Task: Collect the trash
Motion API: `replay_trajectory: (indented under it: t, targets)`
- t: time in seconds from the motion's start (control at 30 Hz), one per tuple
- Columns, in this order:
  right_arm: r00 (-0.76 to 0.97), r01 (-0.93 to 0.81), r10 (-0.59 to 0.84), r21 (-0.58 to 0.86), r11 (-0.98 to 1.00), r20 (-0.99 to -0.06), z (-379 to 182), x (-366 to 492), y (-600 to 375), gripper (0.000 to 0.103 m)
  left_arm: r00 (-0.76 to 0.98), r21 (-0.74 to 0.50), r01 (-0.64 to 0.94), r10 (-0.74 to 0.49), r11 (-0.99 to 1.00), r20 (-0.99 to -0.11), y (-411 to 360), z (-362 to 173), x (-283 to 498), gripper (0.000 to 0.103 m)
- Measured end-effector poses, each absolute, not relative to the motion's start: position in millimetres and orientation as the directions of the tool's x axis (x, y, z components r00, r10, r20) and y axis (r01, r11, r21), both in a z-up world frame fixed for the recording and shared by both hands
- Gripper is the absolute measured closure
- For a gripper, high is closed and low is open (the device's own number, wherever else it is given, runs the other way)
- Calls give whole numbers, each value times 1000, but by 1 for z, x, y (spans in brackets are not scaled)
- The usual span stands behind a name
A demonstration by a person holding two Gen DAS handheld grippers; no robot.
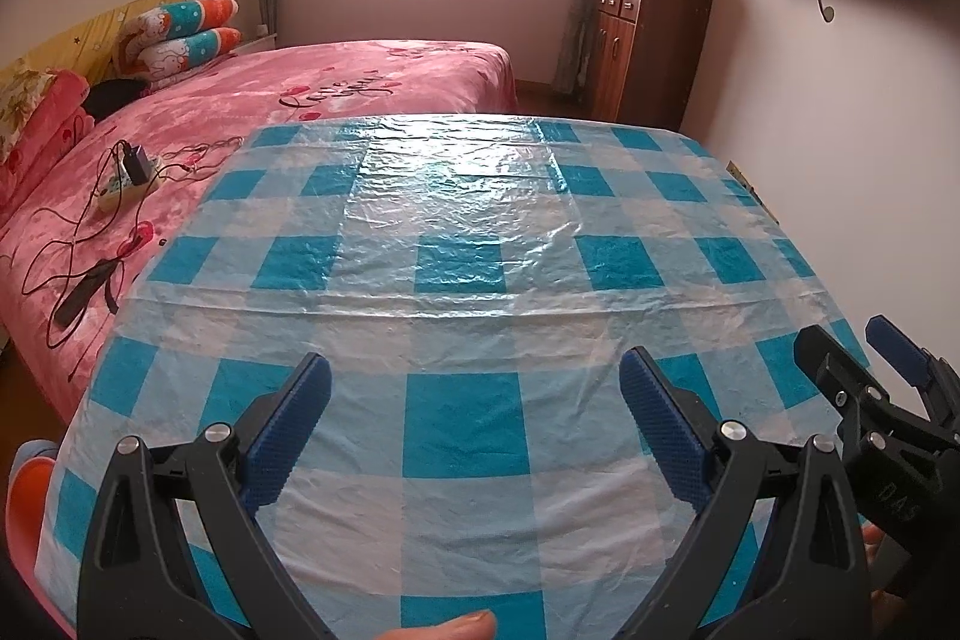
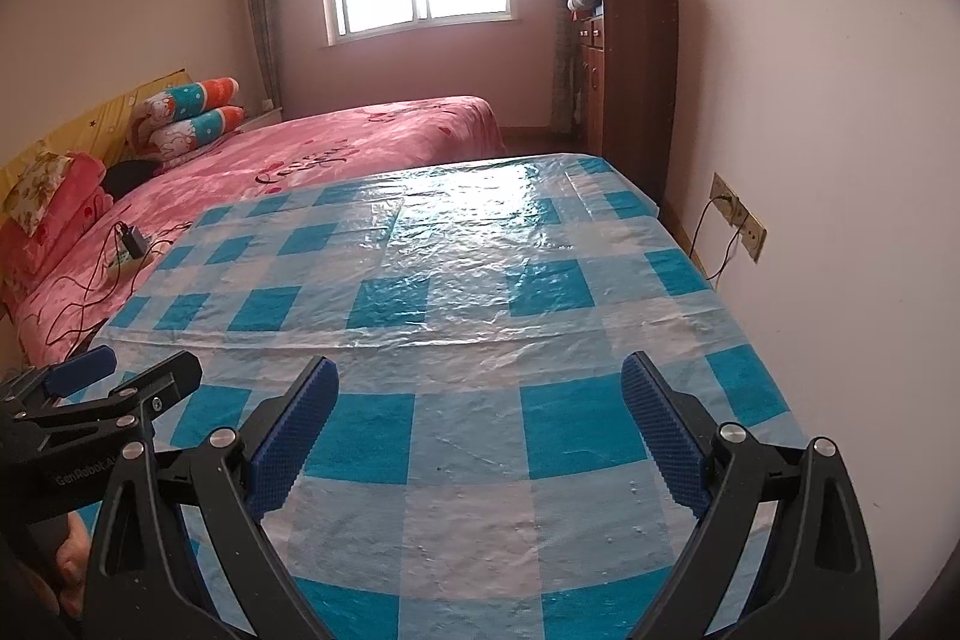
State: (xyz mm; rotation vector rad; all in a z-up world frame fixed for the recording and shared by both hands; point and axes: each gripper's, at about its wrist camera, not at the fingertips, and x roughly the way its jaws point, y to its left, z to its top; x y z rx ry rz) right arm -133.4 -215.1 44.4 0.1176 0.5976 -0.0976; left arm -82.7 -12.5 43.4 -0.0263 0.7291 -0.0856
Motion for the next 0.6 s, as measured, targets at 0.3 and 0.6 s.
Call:
replay_trajectory:
  t: [0.3, 0.6]
  targets:
    - [819, 109, -47, 76, 991, -572, 43, -131, -210, 9, 741, -48, 62, -78, 997, -667, -11, 43, -83, 6]
    - [812, 99, -35, 79, 992, -583, 41, -127, -206, 9, 738, -36, 52, -63, 998, -672, -8, 40, -78, 6]
